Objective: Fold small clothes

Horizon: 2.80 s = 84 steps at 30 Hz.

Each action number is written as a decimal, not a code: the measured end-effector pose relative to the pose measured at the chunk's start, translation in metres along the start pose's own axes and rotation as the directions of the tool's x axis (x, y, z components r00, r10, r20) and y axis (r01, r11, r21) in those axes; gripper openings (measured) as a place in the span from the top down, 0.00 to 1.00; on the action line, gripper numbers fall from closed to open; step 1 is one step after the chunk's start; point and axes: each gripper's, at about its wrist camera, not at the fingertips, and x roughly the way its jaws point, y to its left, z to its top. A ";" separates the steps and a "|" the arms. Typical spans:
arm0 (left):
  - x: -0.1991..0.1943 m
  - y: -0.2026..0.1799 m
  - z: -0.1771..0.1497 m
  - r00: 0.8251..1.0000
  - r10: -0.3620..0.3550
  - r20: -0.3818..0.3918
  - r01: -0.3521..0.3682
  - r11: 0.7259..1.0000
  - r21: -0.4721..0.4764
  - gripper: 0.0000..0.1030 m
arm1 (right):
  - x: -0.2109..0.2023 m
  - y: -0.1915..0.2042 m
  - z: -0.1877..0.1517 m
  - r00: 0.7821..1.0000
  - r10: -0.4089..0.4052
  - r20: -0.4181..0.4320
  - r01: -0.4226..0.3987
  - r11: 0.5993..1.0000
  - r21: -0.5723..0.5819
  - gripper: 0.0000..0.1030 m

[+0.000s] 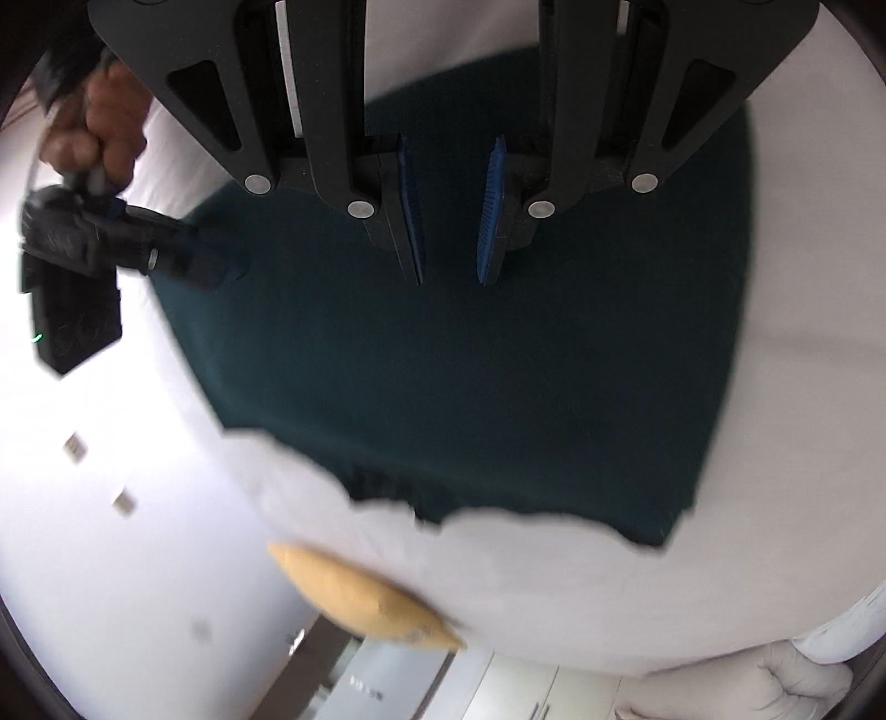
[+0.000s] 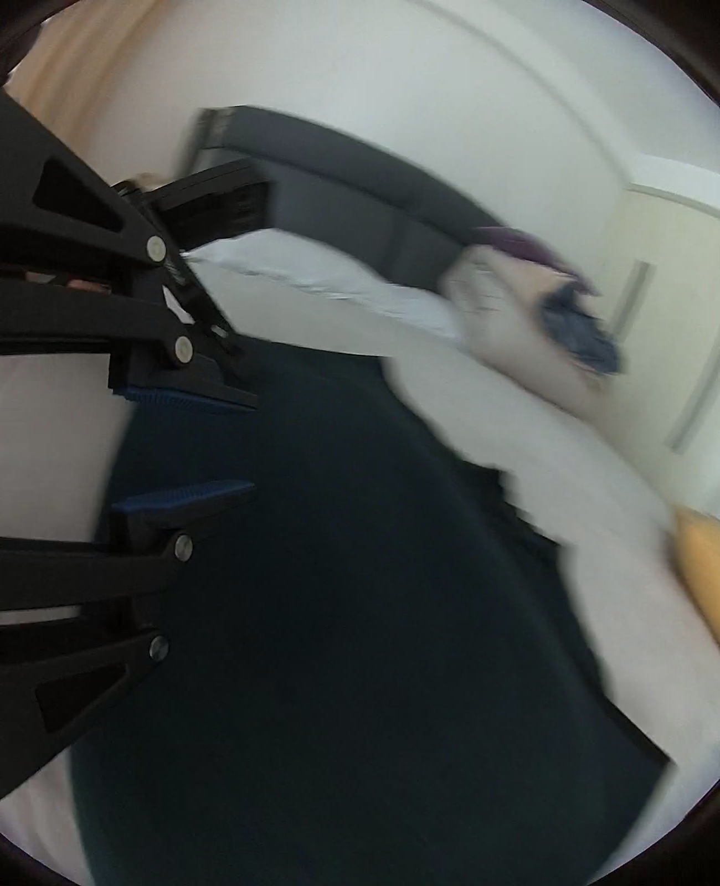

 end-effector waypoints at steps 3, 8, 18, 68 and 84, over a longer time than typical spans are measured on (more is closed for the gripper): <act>0.003 0.012 -0.005 1.000 -0.017 -0.010 0.016 0.999 -0.040 0.82 | 0.006 -0.012 -0.004 1.000 -0.028 -0.004 0.028 0.999 0.026 0.80; 0.000 0.012 -0.007 1.000 0.018 -0.024 -0.018 1.000 -0.010 0.82 | -0.062 -0.068 0.007 0.980 -0.093 0.176 0.063 0.983 0.173 0.81; 0.000 0.007 -0.009 0.999 0.027 -0.020 -0.028 1.000 -0.010 0.82 | -0.212 -0.134 -0.007 0.830 -0.356 0.430 0.171 0.896 0.410 0.72; -0.056 0.049 -0.022 0.997 -0.002 0.073 0.015 0.983 -0.184 0.63 | -0.080 -0.039 0.062 0.938 -0.209 0.277 0.171 0.973 0.156 0.46; -0.031 0.154 0.013 0.886 -0.459 -0.069 0.362 0.776 -0.516 0.26 | -0.053 0.006 0.059 0.977 -0.095 0.193 0.085 0.995 0.056 0.46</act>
